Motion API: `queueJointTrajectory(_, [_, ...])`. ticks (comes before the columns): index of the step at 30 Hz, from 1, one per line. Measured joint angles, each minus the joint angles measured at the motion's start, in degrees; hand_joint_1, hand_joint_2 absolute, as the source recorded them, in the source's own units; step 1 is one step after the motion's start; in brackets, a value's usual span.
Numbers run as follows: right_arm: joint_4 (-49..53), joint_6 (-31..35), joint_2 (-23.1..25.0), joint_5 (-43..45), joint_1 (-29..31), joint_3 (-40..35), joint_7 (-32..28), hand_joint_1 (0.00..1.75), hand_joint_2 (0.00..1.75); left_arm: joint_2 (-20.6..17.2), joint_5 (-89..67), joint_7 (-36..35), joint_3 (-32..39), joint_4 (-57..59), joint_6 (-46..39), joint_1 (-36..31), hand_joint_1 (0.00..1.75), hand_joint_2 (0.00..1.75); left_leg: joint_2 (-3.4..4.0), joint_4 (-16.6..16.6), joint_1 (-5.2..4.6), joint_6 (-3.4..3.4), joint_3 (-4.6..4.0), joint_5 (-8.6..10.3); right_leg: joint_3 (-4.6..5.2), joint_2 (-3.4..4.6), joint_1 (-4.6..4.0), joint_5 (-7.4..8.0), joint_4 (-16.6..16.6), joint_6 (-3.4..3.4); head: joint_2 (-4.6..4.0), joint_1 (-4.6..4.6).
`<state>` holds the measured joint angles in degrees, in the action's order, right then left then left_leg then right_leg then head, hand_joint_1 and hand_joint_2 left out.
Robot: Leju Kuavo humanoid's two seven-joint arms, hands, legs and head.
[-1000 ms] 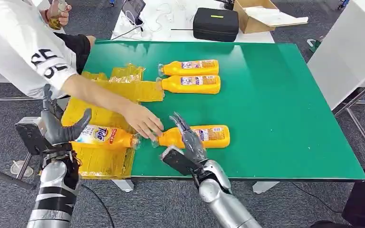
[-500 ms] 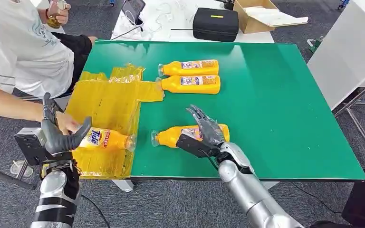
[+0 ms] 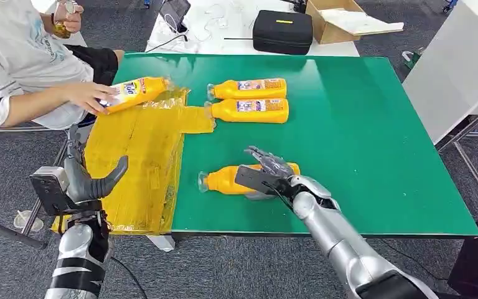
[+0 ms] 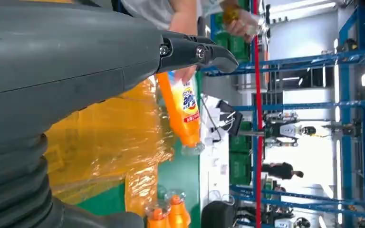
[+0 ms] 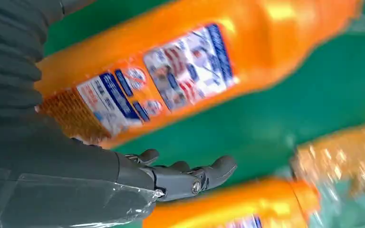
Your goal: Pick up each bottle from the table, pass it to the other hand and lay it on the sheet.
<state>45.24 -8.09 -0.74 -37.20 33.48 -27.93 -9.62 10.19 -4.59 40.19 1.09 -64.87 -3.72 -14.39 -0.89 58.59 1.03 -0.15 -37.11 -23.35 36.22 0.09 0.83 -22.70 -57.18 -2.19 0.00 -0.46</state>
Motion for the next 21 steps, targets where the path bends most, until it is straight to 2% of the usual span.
queueJointTrajectory(3, [-3.21,-3.15,-0.83,0.48,2.34,-1.18,-1.14,0.0,1.75,0.17,0.28,0.0,-0.13,1.0,0.11,-0.33,0.0,1.75,0.01,0.01,0.0,0.0,0.01,0.0,0.0,0.0,0.0,0.0,0.0,0.0,0.0,-0.02])
queueJointTrajectory(10, [-6.9,-5.92,-2.4,0.37,5.82,-3.45,-1.55,0.0,1.75,0.33,0.53,0.0,-0.26,2.64,0.53,-1.1,0.0,1.75,0.01,0.01,0.0,0.0,0.01,0.0,0.0,0.01,0.0,0.0,0.0,0.0,0.02,0.0])
queueJointTrajectory(16, [-8.23,-9.87,-3.96,-2.97,9.14,-8.51,0.22,0.0,1.75,0.52,1.2,0.0,-0.24,3.91,1.09,-1.63,0.0,1.75,0.0,0.01,0.0,0.01,0.0,0.02,-0.01,0.0,0.0,0.01,0.0,-0.01,0.0,0.0])
queueJointTrajectory(17, [-8.37,-10.12,-4.09,-3.41,9.58,-9.47,0.46,0.14,1.75,0.57,1.2,0.0,-0.24,4.02,1.14,-1.68,0.0,1.75,0.01,0.01,0.0,0.01,0.01,0.02,-0.01,0.01,0.0,0.02,0.0,-0.01,0.02,0.0])
queueJointTrajectory(18, [-8.5,-10.25,-4.2,-3.7,9.91,-10.43,0.5,0.8,1.75,0.61,1.2,0.0,-0.24,4.22,1.14,-1.74,0.0,1.75,0.01,0.01,0.0,0.02,0.01,0.02,0.0,0.01,0.0,0.02,0.0,-0.01,0.0,-0.02])
queueJointTrajectory(19, [-8.67,-10.42,-4.33,-3.85,10.14,-11.12,0.55,1.54,1.75,0.63,1.33,0.0,-0.24,4.39,1.16,-1.81,0.0,1.75,0.01,0.01,0.0,0.02,0.0,0.02,0.0,0.01,0.0,0.02,0.0,-0.01,0.0,-0.02])
queueJointTrajectory(20, [-8.8,-10.49,-4.33,-4.11,10.32,-11.78,0.7,1.75,1.75,0.7,1.42,0.0,-0.24,4.57,1.27,-1.89,0.0,1.75,0.01,0.01,0.0,0.02,0.01,0.02,0.0,0.01,0.0,0.02,0.0,-0.01,0.0,-0.02])
queueJointTrajectory(21, [-8.93,-10.49,-4.33,-4.46,10.46,-12.57,0.88,1.75,1.75,0.74,1.42,0.0,-0.24,4.72,1.31,-1.94,0.0,1.75,0.0,0.01,0.0,0.01,0.01,0.01,0.0,0.01,0.0,0.02,0.0,-0.01,0.0,0.0])
